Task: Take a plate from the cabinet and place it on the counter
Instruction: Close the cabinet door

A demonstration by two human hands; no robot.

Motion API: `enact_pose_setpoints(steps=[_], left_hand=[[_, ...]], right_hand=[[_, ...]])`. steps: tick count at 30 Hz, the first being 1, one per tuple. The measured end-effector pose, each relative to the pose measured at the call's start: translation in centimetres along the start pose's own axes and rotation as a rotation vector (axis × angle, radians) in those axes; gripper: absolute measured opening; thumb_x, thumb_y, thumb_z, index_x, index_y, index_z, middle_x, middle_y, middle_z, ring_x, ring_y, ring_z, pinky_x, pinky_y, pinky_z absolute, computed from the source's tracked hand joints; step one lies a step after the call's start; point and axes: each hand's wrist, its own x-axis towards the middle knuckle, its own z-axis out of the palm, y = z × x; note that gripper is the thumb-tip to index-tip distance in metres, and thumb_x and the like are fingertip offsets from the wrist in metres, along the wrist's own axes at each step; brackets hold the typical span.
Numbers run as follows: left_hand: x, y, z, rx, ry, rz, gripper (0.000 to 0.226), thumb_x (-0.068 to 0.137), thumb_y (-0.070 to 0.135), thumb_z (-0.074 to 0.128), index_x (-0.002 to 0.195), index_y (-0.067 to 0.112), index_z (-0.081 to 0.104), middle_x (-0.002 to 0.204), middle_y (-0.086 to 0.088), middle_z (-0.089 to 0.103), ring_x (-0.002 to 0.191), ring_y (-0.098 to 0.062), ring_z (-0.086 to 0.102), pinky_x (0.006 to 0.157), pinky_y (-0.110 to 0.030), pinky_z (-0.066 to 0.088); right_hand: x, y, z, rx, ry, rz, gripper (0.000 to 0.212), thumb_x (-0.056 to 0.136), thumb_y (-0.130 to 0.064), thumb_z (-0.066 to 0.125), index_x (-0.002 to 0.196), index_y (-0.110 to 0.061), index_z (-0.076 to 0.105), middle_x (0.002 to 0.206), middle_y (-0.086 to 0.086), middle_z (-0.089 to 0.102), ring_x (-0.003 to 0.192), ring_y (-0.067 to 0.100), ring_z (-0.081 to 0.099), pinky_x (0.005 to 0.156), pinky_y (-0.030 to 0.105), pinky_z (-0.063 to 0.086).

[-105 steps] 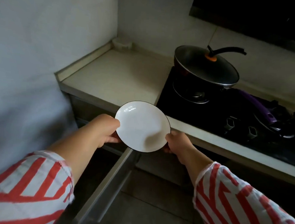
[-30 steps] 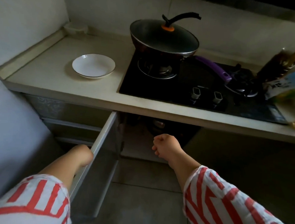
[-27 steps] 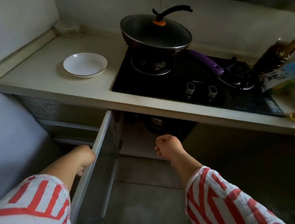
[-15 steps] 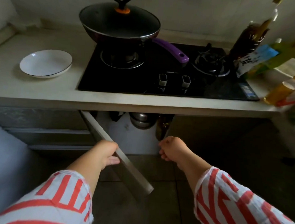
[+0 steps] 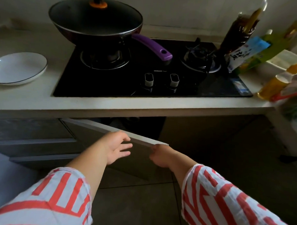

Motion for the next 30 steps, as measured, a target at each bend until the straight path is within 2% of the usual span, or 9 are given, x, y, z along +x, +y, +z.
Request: enact_pose_setpoints(steps=[6, 10, 15, 17, 19, 24, 27, 28, 30], left_hand=[[0.7, 0.5, -2.4, 0.082, 0.090, 0.025, 0.058, 0.090, 0.004, 0.046, 0.145, 0.016, 0.030, 0.148, -0.012, 0.038, 0.122, -0.032, 0.053, 0.095, -0.046, 0.047], [0.6, 1.4, -4.1, 0.092, 0.122, 0.046, 0.058, 0.091, 0.005, 0.047, 0.145, 0.016, 0.030, 0.148, -0.011, 0.040, 0.123, -0.032, 0.052, 0.096, -0.046, 0.046], [0.2, 1.3, -5.6, 0.079, 0.155, 0.048, 0.055, 0.091, 0.006, 0.048, 0.144, 0.015, 0.033, 0.147, -0.010, 0.042, 0.121, -0.032, 0.053, 0.094, -0.045, 0.047], [-0.3, 1.2, -6.1, 0.076, 0.157, 0.045, 0.055, 0.091, 0.007, 0.050, 0.143, 0.014, 0.033, 0.147, -0.009, 0.043, 0.120, -0.031, 0.054, 0.094, -0.045, 0.048], [-0.7, 1.4, -6.9, 0.072, 0.167, 0.049, 0.055, 0.091, 0.008, 0.050, 0.143, 0.014, 0.034, 0.146, -0.009, 0.044, 0.118, -0.030, 0.055, 0.095, -0.045, 0.048], [-1.6, 2.0, -9.0, 0.040, 0.222, 0.082, 0.052, 0.091, 0.008, 0.051, 0.141, 0.014, 0.037, 0.142, -0.009, 0.048, 0.110, -0.029, 0.059, 0.094, -0.045, 0.049], [-2.6, 2.3, -9.6, 0.044, 0.233, 0.098, 0.052, 0.090, 0.009, 0.051, 0.141, 0.014, 0.038, 0.138, -0.008, 0.052, 0.108, -0.029, 0.060, 0.094, -0.045, 0.049], [-3.0, 2.4, -9.8, 0.044, 0.234, 0.101, 0.052, 0.090, 0.009, 0.051, 0.140, 0.014, 0.038, 0.136, -0.007, 0.053, 0.107, -0.028, 0.060, 0.093, -0.044, 0.050], [-4.0, 2.5, -10.3, 0.046, 0.233, 0.111, 0.051, 0.090, 0.009, 0.051, 0.140, 0.015, 0.039, 0.134, -0.006, 0.055, 0.104, -0.027, 0.061, 0.089, -0.042, 0.051]], right_hand=[[3.8, -0.1, -1.0, 0.018, 0.187, 0.041, 0.032, 0.092, -0.016, 0.050, 0.123, -0.009, 0.051, 0.112, 0.014, 0.058, 0.091, 0.024, 0.058, 0.072, 0.029, 0.048], [5.9, -0.5, -2.4, 0.096, 0.230, 0.092, 0.031, 0.090, -0.013, 0.053, 0.121, -0.009, 0.051, 0.101, 0.010, 0.055, 0.070, 0.015, 0.051, 0.053, 0.021, 0.039], [7.9, -1.1, -4.1, 0.069, 0.220, 0.097, 0.042, 0.091, -0.009, 0.050, 0.132, -0.006, 0.041, 0.116, 0.014, 0.052, 0.083, 0.020, 0.056, 0.067, 0.027, 0.050], [8.3, -1.1, -4.6, -0.002, 0.199, 0.079, 0.052, 0.092, -0.009, 0.047, 0.141, -0.005, 0.032, 0.134, 0.019, 0.042, 0.107, 0.028, 0.054, 0.088, 0.034, 0.051], [8.5, -1.1, -4.9, -0.023, 0.218, 0.051, 0.052, 0.089, -0.012, 0.048, 0.139, -0.005, 0.036, 0.143, 0.020, 0.036, 0.125, 0.033, 0.044, 0.103, 0.037, 0.040], [8.5, -1.7, -4.5, -0.015, 0.217, 0.063, 0.050, 0.087, -0.012, 0.052, 0.135, -0.004, 0.041, 0.137, 0.021, 0.047, 0.125, 0.036, 0.047, 0.099, 0.039, 0.041], [7.6, -2.3, -4.5, -0.024, 0.157, 0.080, 0.042, 0.091, -0.013, 0.049, 0.131, -0.002, 0.044, 0.123, 0.019, 0.055, 0.102, 0.029, 0.058, 0.084, 0.032, 0.048], [7.0, -2.8, -4.6, -0.044, 0.117, 0.087, 0.038, 0.094, -0.013, 0.046, 0.130, -0.002, 0.045, 0.118, 0.017, 0.055, 0.092, 0.024, 0.058, 0.078, 0.028, 0.048], [5.7, -3.4, -4.8, -0.096, 0.056, 0.079, 0.033, 0.096, -0.014, 0.044, 0.127, -0.005, 0.047, 0.112, 0.013, 0.055, 0.087, 0.020, 0.053, 0.073, 0.024, 0.047]])
